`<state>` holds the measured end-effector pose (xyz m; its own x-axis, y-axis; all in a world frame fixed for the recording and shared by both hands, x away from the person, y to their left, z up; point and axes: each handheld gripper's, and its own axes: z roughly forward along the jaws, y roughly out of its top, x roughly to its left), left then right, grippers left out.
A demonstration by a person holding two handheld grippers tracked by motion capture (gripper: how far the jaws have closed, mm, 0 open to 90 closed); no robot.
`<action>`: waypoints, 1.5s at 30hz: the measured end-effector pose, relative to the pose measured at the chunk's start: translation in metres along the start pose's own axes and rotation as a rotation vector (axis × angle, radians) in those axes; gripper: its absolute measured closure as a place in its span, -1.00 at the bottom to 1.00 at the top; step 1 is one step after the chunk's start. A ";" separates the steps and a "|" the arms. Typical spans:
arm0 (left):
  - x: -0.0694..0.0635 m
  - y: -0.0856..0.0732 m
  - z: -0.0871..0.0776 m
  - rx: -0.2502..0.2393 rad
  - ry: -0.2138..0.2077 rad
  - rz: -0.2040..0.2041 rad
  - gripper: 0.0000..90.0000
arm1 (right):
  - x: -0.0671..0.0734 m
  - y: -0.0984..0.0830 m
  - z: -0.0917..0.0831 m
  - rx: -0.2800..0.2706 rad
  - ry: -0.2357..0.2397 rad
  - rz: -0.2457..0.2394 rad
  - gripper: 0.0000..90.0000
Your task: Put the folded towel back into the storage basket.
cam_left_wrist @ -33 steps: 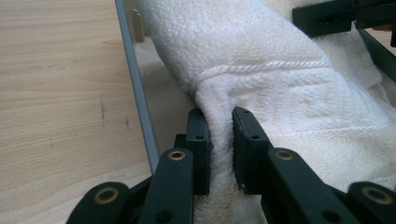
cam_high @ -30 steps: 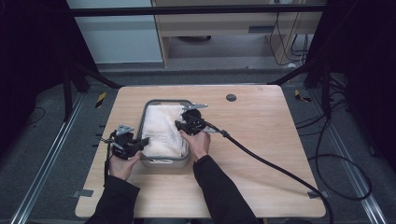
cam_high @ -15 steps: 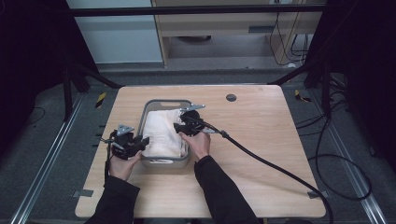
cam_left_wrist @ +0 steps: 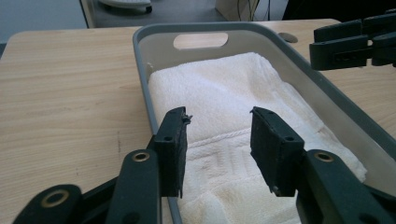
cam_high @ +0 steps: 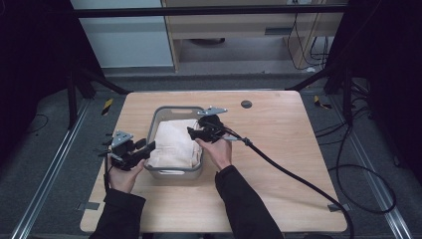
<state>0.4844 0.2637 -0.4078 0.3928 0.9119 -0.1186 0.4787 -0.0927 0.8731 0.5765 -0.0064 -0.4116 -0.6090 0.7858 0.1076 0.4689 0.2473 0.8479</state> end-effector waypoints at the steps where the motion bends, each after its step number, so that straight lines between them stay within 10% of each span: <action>1: 0.000 0.000 -0.001 -0.003 -0.004 0.002 0.20 | -0.001 0.000 -0.004 -0.002 0.007 0.006 -0.12; 18: 0.005 -0.011 -0.024 -0.058 0.005 0.022 -0.19 | -0.039 -0.028 -0.086 -0.088 0.003 0.023 -0.69; 45: 0.029 -0.065 -0.051 -0.044 0.067 0.105 -0.51 | -0.114 -0.146 -0.180 -0.090 -0.124 0.065 -0.85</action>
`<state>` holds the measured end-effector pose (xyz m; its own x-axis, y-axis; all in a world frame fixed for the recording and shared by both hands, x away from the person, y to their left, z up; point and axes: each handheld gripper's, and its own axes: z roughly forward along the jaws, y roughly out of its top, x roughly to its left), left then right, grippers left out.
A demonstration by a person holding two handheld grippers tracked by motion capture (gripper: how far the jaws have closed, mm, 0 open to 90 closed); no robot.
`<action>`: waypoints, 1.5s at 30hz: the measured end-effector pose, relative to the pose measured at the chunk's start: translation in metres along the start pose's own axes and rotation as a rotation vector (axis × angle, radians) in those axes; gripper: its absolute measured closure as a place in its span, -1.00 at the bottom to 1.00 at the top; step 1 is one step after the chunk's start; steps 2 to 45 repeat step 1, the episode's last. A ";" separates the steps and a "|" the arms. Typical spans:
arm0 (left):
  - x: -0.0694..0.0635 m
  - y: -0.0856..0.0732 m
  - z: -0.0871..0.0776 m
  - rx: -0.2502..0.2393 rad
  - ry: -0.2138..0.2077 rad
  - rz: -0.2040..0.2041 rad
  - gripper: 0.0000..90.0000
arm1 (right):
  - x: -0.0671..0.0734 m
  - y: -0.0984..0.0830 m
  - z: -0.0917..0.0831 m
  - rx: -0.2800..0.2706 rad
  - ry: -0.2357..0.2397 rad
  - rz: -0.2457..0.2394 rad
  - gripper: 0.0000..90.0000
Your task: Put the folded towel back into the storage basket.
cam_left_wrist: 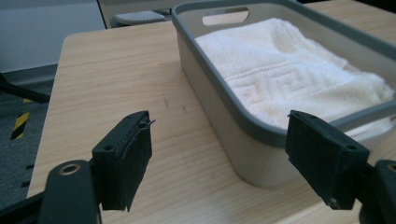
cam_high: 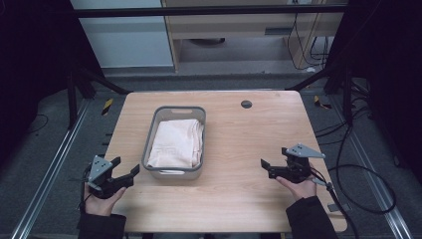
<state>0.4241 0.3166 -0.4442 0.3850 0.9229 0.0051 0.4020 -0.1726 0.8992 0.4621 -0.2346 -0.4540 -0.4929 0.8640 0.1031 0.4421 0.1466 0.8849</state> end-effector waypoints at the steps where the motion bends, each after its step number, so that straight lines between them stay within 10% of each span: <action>1: 0.000 0.000 0.000 0.000 0.000 0.000 -0.52 | -0.002 -0.004 -0.002 0.008 -0.006 0.003 -0.85; 45: 0.000 0.000 0.000 0.000 0.000 0.000 -0.52 | -0.002 -0.004 -0.002 0.008 -0.006 0.003 -0.85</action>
